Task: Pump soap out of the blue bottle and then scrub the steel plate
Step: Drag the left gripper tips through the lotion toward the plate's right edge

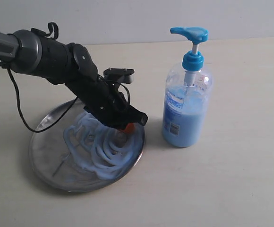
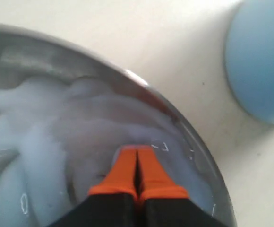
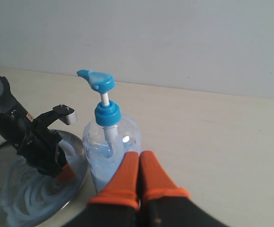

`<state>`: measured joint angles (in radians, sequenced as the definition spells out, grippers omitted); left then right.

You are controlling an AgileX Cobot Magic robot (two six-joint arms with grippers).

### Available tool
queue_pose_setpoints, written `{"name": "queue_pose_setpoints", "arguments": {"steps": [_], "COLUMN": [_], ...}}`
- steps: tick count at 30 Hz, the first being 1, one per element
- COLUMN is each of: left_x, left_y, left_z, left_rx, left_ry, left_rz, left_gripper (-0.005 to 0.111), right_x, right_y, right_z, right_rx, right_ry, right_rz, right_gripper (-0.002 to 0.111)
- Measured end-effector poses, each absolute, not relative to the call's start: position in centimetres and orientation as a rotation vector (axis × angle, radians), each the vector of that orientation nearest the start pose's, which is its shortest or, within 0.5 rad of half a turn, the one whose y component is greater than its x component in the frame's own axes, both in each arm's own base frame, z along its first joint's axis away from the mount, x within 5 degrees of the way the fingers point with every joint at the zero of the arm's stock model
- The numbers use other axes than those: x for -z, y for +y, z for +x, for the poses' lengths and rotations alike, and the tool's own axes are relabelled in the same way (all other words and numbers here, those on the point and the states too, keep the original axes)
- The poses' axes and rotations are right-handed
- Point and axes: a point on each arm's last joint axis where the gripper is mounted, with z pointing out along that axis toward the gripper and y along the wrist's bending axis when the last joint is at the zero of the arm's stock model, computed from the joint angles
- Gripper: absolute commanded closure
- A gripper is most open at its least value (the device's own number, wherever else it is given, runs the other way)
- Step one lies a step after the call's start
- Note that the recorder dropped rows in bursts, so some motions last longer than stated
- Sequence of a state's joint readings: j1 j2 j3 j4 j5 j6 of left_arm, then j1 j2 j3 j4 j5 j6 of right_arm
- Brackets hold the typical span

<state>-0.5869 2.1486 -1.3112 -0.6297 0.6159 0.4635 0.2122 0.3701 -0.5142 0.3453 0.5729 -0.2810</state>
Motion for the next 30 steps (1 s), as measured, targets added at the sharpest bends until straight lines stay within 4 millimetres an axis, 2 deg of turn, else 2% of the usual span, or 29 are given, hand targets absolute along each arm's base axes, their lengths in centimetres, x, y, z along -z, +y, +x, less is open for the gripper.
{"name": "queue_pose_setpoints", "arguments": {"steps": [12,30], "left_x": [-10.0,-10.2], "left_y": [-24.4,-23.6], "left_z": [32.9,31.9], "left_rx": [0.451,0.380], "left_ry": [2.777,2.870], "left_rz": [0.882,1.031], "left_gripper": [0.107,0.107], "right_x": [-31.2,-31.2], "right_y": [3.2,3.2], "right_z": [7.0,7.0], "right_rx": [-0.327,-0.327], "right_ry": [1.866,1.866], "right_rz": [-0.315,-0.315], "right_gripper": [0.108,0.108]}}
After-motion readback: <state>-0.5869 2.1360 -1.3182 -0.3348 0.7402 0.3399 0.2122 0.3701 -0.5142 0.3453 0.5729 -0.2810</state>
